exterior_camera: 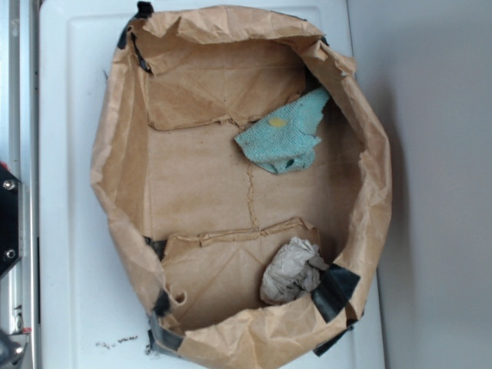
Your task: Grab the white paper.
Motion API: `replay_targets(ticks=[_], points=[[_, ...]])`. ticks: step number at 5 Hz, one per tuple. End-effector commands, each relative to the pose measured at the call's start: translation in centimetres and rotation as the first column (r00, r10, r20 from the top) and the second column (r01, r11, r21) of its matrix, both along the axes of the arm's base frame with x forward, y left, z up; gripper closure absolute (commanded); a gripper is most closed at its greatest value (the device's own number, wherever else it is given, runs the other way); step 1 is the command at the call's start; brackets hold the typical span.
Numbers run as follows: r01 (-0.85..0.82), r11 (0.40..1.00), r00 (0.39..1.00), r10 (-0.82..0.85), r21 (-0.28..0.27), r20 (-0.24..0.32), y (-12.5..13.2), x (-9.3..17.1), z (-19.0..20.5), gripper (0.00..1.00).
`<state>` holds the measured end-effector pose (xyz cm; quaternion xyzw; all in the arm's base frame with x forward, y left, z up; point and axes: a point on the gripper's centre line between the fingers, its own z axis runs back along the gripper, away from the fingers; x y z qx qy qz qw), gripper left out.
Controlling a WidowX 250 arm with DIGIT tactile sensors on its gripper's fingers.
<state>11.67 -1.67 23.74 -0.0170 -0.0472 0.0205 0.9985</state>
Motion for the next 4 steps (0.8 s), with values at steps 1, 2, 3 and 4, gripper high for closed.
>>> replay_targets(ticks=[1,2,3,4], points=[[0.0,1.0,1.0,0.0,0.0,0.0,0.0,0.0,0.0,0.0],[-0.009,1.0,0.996,0.007,0.024,0.087,0.7,5.0,-0.2,0.0],[-0.125,0.991,0.99,0.121,0.056,0.07,1.5,9.9,-0.7,0.0],[-0.125,0.991,0.99,0.121,0.056,0.07,1.5,9.9,-0.7,0.0]])
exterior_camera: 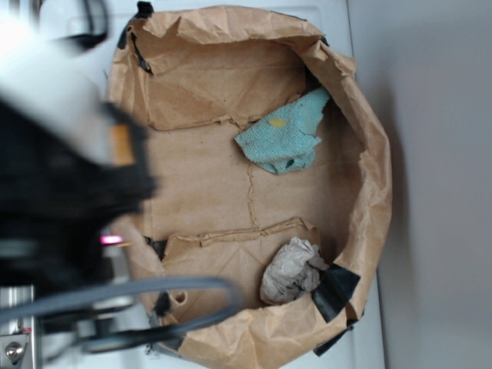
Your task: Grab the white paper.
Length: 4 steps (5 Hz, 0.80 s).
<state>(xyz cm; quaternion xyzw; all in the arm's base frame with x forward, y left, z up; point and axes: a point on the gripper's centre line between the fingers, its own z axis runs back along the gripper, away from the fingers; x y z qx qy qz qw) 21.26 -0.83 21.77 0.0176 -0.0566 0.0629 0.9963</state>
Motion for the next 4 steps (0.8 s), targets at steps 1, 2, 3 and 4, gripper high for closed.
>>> replay_targets(ticks=[1,2,3,4], points=[[-0.034,0.999,0.998,0.034,-0.004,0.051,0.6,0.3,1.3,0.0],[0.099,0.993,0.96,-0.113,0.068,0.255,1.7,3.7,-0.3,0.0],[0.137,0.987,0.951,-0.155,0.086,0.268,3.4,7.2,-4.6,0.0],[0.167,0.982,0.958,-0.183,0.091,0.22,4.6,8.3,-9.0,0.0]])
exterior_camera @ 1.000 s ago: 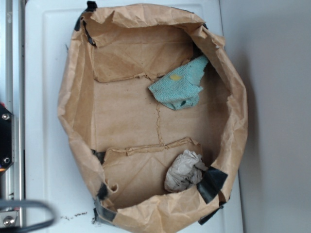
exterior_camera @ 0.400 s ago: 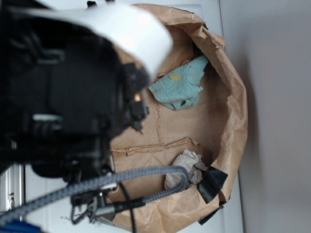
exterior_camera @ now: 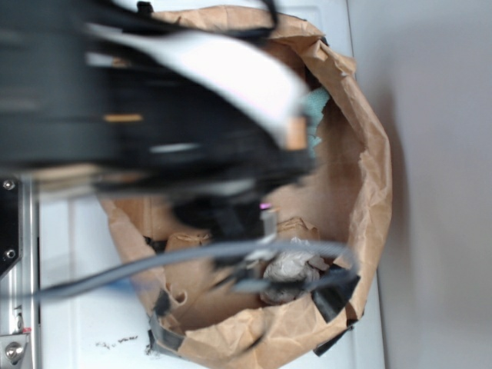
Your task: Grab the white paper.
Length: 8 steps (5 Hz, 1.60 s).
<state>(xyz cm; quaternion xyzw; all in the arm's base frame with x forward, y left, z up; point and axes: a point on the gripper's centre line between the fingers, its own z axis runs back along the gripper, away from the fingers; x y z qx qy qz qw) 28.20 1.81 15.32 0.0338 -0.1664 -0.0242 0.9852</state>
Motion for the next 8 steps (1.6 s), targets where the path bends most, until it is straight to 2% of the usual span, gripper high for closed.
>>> replay_targets(ticks=[1,2,3,4,5,6,7,8], points=[[0.061,0.998,0.996,-0.059,0.03,-0.069,1.9,0.6,-6.2,0.0],[0.171,0.985,0.981,-0.171,-0.002,-0.093,-0.2,0.0,-7.5,0.0],[0.25,0.963,0.966,-0.255,-0.096,-0.048,-1.7,0.8,-6.9,0.0],[0.248,0.952,0.969,-0.246,-0.179,0.031,-3.1,1.6,-6.0,0.0],[0.277,0.932,0.961,-0.274,-0.232,0.045,-4.9,2.6,-6.3,0.0],[0.338,0.886,0.936,-0.352,-0.318,0.014,-7.2,3.6,-8.2,0.0],[0.345,0.885,0.93,-0.368,-0.313,-0.013,-9.2,4.1,-10.8,0.0],[0.311,0.913,0.942,-0.333,-0.263,-0.042,-10.2,2.9,-13.0,1.0]])
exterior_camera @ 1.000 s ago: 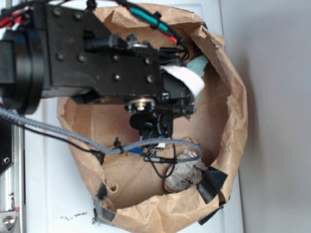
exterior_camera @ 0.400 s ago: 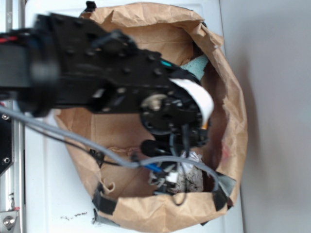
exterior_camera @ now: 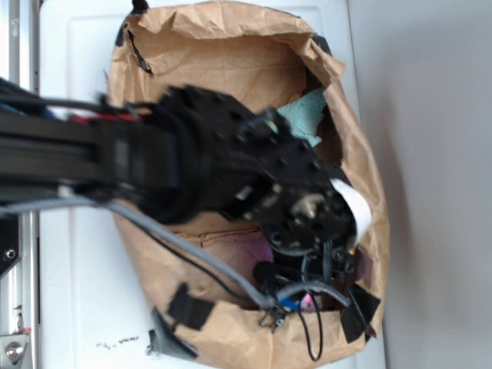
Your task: Grab the white paper.
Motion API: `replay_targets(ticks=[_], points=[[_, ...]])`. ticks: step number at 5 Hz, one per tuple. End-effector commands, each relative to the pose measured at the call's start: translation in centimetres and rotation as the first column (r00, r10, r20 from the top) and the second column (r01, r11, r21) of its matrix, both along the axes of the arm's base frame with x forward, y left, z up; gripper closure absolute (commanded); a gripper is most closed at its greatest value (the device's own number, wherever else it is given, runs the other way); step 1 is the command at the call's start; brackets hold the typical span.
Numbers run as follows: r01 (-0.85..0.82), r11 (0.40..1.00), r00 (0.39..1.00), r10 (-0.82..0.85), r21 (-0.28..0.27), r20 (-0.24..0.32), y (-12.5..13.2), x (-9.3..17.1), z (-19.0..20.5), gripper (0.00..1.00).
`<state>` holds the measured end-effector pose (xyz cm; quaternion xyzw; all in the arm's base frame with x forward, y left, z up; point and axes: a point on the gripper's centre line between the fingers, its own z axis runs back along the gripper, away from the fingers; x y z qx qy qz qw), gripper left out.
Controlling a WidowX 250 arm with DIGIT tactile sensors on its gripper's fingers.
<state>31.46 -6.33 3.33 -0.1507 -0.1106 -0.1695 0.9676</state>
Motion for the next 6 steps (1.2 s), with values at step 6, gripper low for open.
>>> replay_targets(ticks=[6], points=[[-0.337,0.938,0.935,0.343,0.078,-0.094,12.3,-6.8,14.5,1.0]])
